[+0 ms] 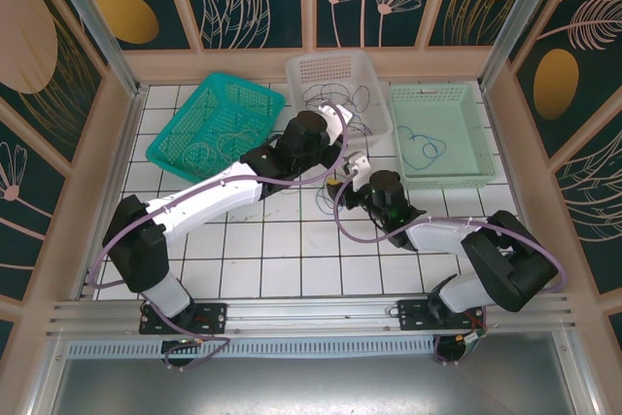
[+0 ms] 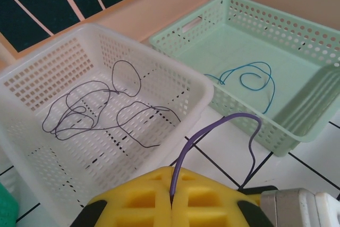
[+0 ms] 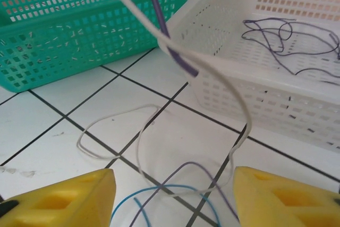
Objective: Untangle the cables
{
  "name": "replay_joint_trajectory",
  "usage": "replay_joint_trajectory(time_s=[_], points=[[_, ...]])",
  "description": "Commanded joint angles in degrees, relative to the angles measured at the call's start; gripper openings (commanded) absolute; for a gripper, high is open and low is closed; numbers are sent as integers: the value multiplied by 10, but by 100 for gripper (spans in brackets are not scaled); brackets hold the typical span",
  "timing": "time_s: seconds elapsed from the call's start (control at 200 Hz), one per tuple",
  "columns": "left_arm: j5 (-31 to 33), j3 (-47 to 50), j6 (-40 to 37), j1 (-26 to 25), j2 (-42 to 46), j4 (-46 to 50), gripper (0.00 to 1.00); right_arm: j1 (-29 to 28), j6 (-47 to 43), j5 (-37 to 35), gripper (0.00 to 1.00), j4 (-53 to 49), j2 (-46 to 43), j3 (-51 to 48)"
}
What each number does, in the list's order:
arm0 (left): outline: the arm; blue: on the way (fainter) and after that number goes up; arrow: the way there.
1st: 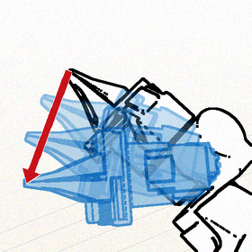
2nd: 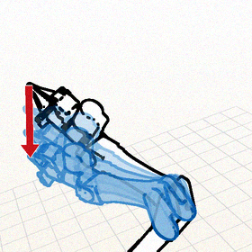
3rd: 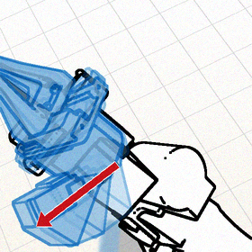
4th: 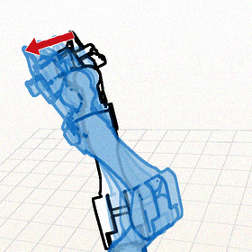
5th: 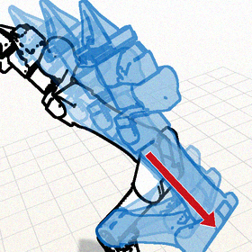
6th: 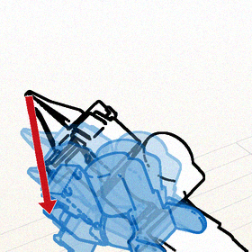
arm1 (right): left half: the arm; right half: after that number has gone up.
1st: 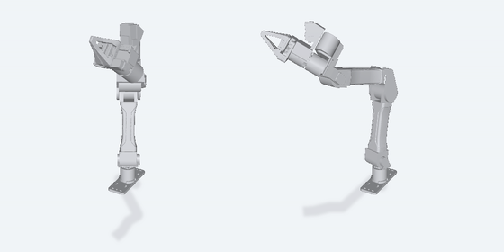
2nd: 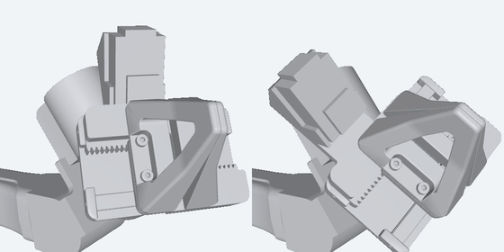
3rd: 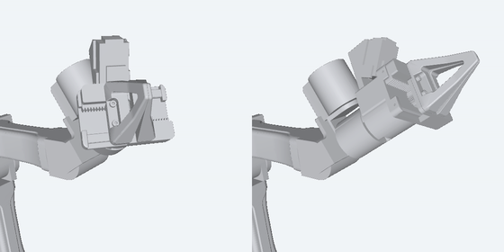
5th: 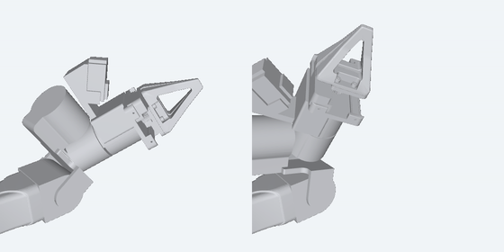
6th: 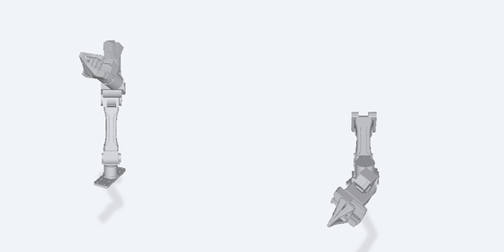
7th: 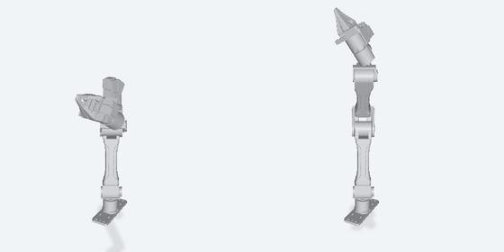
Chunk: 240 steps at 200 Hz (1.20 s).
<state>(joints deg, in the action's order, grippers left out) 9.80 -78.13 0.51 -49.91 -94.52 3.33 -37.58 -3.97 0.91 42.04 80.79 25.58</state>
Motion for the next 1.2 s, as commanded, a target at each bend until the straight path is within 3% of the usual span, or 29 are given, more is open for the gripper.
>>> replay_joint_trajectory(time_s=[0.0, 0.25, 0.335, 0.44, 0.555, 0.621, 0.951, 1.196], points=[[-18, -11, 16, 0, 19, 10, 0, 1, -7, -38, 63, 44, 7, 6], [-63, 11, 36, -1, 30, -8, 0, 12, -34, -36, 62, 64, 52, 49], [-67, 14, 40, -1, 33, -11, 0, 15, -36, -37, 55, 67, 66, 65], [-76, 21, 44, -1, 37, -18, 0, 17, -35, -35, 38, 81, 75, 67], [-57, 20, 44, 0, 38, -20, 0, 17, -27, -20, 8, 75, 72, 66], [-38, 13, 38, 5, 34, -18, 0, 16, -21, 5, 0, 69, 69, 59], [-1, -139, -17, 73, -33, 39, 0, 1, 45, 29, 0, 32, 14, -24], [-21, -297, -8, 125, -183, 83, 0, -6, 67, 19, 0, 5, -25, -46]])
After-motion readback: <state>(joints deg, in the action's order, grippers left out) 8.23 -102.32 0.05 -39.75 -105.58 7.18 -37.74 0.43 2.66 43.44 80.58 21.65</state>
